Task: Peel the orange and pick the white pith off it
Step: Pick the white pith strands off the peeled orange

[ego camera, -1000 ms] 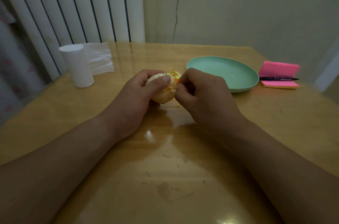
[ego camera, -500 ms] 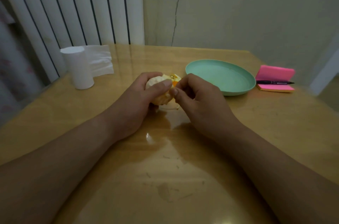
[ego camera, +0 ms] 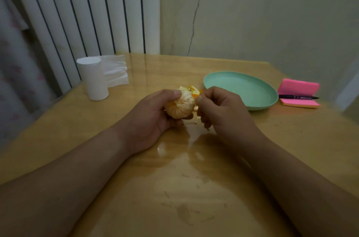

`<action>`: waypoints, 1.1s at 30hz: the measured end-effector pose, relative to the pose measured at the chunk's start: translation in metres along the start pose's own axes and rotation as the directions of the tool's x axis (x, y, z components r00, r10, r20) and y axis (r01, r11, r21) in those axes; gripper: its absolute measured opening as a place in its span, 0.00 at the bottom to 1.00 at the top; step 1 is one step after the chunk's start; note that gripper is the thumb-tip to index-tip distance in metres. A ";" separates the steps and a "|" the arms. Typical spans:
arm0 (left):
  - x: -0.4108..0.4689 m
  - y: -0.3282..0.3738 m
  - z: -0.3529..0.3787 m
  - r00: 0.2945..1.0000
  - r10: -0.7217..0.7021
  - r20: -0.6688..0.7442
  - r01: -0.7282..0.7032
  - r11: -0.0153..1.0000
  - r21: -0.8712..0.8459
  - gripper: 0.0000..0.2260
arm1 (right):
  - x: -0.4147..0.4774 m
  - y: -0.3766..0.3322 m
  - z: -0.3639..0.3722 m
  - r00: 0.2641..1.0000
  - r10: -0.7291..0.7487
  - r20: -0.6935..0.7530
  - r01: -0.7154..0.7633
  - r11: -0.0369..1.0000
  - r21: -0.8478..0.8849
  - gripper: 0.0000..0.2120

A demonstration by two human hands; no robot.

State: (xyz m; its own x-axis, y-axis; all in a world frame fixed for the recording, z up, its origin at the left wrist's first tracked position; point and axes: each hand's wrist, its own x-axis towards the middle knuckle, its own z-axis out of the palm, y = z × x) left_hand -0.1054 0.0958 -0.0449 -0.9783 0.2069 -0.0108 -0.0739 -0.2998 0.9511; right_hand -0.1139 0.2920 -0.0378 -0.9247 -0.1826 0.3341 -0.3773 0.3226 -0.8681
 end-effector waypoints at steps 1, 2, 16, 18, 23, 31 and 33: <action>0.000 0.000 0.000 1.000 -0.010 0.002 0.010 1.000 -0.015 0.20 | -0.001 0.002 0.001 1.000 0.009 0.000 -0.009 1.000 0.010 0.08; 0.000 0.000 0.000 1.000 -0.016 0.004 0.016 0.999 -0.029 0.19 | -0.001 0.003 0.001 1.000 0.011 0.002 -0.011 1.000 0.016 0.09; 0.007 -0.010 -0.004 0.997 0.065 0.030 -0.064 0.996 -0.056 0.21 | -0.011 0.011 -0.004 0.979 -0.199 0.034 0.202 0.959 -0.199 0.08; 0.006 -0.009 -0.004 0.996 0.071 0.047 -0.069 0.996 -0.057 0.19 | -0.010 0.012 -0.004 0.974 -0.225 0.039 0.228 0.952 -0.205 0.06; 0.004 -0.007 -0.004 0.996 0.053 0.077 -0.051 0.998 -0.029 0.20 | -0.011 0.012 -0.003 0.965 -0.245 0.091 0.254 0.961 -0.113 0.03; 0.003 -0.006 -0.002 0.994 0.023 0.103 -0.021 1.000 -0.016 0.18 | -0.010 0.011 -0.008 0.991 -0.136 0.001 0.136 0.990 0.023 0.03; 0.003 -0.006 -0.002 0.996 0.016 0.092 -0.013 0.999 -0.039 0.19 | -0.008 0.014 -0.009 0.993 -0.115 -0.026 0.115 0.993 -0.013 0.04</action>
State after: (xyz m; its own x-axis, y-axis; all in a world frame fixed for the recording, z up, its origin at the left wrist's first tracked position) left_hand -0.1085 0.0967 -0.0508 -0.9574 0.2869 0.0329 -0.0691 -0.3382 0.9385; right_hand -0.1124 0.3062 -0.0490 -0.8759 -0.1945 0.4414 -0.4819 0.3114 -0.8190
